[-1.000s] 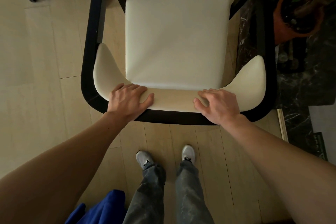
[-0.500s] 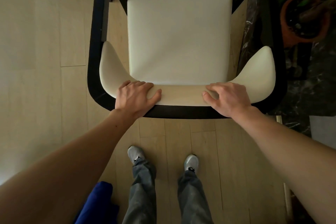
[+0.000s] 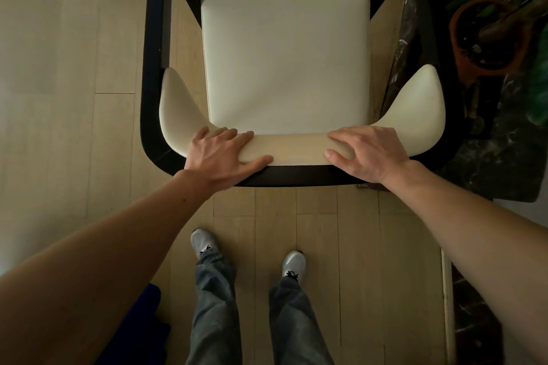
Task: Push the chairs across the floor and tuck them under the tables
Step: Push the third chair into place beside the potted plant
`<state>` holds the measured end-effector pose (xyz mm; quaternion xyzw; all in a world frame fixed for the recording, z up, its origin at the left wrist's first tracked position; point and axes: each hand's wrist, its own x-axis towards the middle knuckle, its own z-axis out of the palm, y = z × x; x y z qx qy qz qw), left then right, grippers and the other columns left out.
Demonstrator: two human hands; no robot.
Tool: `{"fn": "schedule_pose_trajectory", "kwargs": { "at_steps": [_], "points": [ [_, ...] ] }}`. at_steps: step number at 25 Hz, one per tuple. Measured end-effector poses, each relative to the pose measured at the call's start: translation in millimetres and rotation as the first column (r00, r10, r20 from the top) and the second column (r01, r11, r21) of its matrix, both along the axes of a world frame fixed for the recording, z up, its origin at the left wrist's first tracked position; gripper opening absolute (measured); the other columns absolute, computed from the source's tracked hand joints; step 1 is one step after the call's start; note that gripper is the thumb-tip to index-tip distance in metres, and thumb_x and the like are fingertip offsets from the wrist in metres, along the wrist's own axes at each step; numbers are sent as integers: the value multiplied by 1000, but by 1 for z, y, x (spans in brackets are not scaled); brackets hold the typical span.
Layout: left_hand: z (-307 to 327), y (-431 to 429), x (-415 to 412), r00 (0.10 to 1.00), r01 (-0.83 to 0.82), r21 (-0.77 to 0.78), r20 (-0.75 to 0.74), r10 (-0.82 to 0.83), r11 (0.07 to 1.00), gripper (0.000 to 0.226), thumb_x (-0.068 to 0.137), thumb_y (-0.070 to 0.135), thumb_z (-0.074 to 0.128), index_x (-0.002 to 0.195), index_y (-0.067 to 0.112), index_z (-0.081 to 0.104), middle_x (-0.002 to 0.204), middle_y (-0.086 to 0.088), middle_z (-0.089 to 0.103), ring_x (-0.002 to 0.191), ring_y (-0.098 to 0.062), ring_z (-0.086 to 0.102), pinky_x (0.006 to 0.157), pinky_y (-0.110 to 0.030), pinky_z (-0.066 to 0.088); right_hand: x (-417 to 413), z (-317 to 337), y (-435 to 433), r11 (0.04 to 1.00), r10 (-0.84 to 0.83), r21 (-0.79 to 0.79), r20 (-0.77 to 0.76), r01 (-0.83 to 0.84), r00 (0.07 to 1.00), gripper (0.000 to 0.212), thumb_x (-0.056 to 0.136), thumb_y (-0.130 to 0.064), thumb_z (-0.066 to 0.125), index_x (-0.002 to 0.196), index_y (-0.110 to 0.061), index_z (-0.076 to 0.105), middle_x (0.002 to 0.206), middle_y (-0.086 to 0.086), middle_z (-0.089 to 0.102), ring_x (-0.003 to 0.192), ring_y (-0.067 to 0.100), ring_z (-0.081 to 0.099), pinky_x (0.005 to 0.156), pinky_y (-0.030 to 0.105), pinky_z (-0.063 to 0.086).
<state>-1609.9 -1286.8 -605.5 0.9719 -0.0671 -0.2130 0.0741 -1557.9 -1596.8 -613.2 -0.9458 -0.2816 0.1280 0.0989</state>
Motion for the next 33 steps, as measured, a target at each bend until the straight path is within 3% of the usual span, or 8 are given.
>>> {"fn": "schedule_pose_trajectory", "kwargs": {
  "at_steps": [6,14,33],
  "points": [
    [-1,-17,-5,1000,3,-6,12,-3,1000,96,73,96,13,137,35,51,130,10,63,125,-18,54,108,-50,31,6,4,-18,996,91,-14,-24,-91,996,77,85,-77,25,129,-24,60,119,-2,69,105,25,64,75,40,51],
    [-2,-22,0,1000,14,2,25,-14,1000,95,75,95,12,137,34,52,129,9,63,123,-17,55,107,-45,33,12,-2,-21,998,49,-43,-49,-51,998,87,77,-89,24,118,-24,64,113,-3,70,102,24,64,75,41,52],
    [-2,-19,55,999,-22,-10,30,22,1000,97,73,96,12,138,35,52,132,11,62,128,-16,52,110,-45,30,74,-1,-16,997,65,-36,-47,-67,997,88,77,-89,25,120,-23,65,115,-3,70,102,23,64,74,39,48]
  ]
}}
